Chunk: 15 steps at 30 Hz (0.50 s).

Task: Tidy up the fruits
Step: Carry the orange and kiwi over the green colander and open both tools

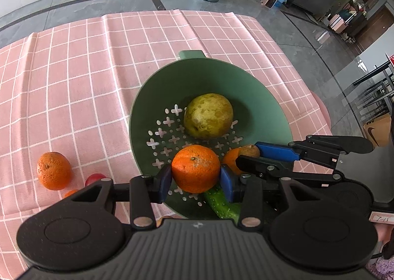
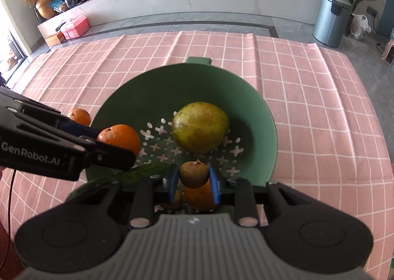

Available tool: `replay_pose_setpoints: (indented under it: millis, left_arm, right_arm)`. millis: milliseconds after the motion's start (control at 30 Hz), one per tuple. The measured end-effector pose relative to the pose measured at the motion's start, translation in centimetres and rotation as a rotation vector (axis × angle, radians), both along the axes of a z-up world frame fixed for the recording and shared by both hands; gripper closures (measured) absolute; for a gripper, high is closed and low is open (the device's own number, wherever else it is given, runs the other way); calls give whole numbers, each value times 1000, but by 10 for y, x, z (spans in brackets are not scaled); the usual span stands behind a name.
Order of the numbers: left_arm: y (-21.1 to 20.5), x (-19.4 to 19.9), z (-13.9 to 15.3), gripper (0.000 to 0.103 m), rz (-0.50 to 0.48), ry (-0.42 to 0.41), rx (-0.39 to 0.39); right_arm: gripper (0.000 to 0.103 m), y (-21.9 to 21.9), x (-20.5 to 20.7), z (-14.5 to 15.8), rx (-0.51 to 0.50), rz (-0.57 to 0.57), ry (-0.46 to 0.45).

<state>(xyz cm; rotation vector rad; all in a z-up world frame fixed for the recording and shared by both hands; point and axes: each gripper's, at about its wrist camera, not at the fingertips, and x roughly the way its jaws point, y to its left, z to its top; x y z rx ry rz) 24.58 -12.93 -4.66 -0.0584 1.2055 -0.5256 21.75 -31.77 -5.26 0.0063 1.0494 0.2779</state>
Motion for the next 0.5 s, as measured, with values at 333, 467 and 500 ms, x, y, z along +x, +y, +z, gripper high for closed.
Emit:
replay_pose_setpoints:
  millis: [333, 467, 500]
  left_arm:
    - [9, -7, 7, 40, 5, -20, -36]
    - [20, -17, 22, 40, 1, -71, -86]
    - [24, -20, 27, 40, -1, -90, -98]
  right_arm:
    - [69, -2, -7, 7, 11, -27, -24]
    - [64, -4, -18, 22, 33, -54, -78]
    - [64, -3, -23, 27, 37, -56, -99]
